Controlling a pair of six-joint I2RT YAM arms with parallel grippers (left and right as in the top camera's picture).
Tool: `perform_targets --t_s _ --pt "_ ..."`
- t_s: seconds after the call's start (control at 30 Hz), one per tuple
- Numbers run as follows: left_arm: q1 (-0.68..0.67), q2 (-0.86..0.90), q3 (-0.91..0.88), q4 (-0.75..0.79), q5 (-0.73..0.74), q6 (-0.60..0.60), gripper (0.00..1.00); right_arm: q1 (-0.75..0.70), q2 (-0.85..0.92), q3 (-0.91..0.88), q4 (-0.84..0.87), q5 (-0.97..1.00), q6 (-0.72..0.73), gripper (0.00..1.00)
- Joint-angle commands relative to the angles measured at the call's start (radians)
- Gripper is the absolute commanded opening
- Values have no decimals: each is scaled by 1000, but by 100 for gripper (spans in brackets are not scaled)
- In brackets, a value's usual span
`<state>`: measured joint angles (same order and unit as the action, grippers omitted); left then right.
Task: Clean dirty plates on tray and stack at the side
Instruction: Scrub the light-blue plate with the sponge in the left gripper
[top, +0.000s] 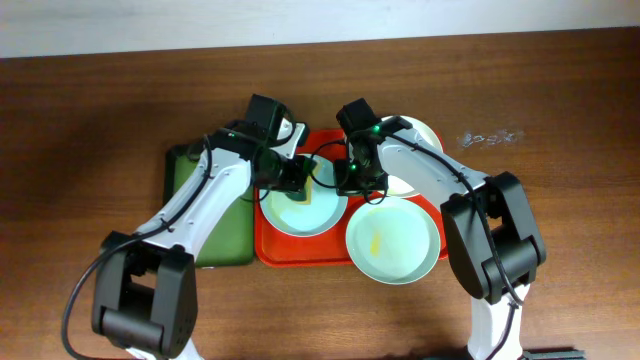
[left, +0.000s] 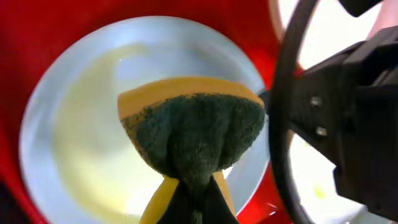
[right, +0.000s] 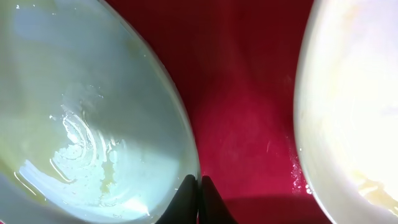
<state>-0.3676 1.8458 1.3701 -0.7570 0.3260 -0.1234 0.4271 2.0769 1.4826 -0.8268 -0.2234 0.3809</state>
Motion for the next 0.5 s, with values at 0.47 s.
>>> perform_targets --t_s 0.47 --pt "-6 -8 2 -18 -87 16 0 5 -11 -3 -18 -5 -7 4"
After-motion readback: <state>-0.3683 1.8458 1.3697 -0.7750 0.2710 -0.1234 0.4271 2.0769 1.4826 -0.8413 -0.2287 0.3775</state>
